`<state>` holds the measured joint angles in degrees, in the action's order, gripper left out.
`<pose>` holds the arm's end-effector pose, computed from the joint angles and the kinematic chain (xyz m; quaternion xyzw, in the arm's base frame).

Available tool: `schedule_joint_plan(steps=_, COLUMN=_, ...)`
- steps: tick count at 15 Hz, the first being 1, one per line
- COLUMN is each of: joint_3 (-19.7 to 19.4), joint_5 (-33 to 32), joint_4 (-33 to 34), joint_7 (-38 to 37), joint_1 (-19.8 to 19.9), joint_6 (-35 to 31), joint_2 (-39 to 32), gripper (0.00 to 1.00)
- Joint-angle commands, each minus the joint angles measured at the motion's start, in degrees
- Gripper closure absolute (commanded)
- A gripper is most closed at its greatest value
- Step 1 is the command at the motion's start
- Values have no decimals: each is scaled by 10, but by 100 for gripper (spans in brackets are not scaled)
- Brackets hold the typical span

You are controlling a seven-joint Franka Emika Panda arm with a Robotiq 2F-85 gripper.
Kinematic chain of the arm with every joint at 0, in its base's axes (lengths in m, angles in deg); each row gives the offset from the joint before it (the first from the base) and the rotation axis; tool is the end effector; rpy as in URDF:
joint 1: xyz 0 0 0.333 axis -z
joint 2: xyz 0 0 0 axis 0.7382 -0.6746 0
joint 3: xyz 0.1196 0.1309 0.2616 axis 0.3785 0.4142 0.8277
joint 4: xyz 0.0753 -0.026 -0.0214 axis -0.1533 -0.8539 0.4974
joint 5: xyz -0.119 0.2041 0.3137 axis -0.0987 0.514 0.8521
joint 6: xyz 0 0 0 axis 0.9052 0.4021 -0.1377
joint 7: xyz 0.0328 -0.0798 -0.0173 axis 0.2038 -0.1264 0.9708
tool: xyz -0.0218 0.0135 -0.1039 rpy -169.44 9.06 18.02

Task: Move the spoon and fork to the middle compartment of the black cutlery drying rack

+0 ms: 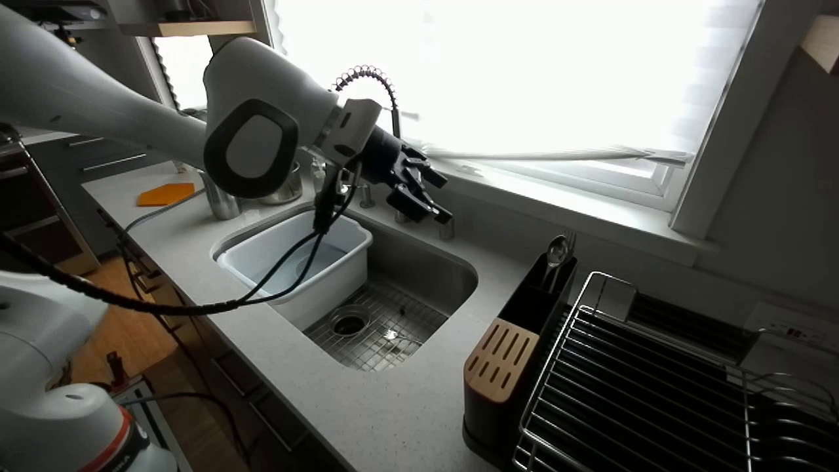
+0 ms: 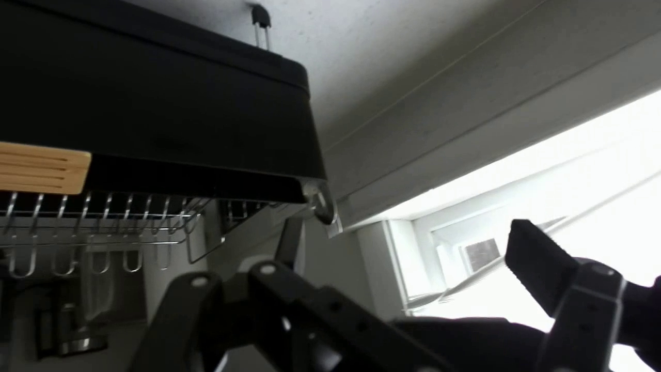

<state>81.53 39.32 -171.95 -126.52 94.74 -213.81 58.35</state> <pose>0.4246 -0.1870 0.5250 0.8052 -0.3969 0.4301 0.0958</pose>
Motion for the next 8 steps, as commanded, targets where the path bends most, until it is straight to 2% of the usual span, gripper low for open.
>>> schedule_joint_plan(steps=1, joint_3=125, joint_5=-96, joint_4=82, joint_7=-145, joint_1=157, joint_6=46, joint_2=-49, gripper=0)
schedule_joint_plan(steps=5, joint_3=256, joint_5=-216, joint_4=150, joint_7=-264, joint_1=297, joint_6=93, joint_2=-80, gripper=0)
schedule_joint_plan(steps=8, joint_3=329, joint_5=-299, joint_4=185, joint_7=-308, joint_1=357, joint_6=116, joint_2=-119, gripper=0)
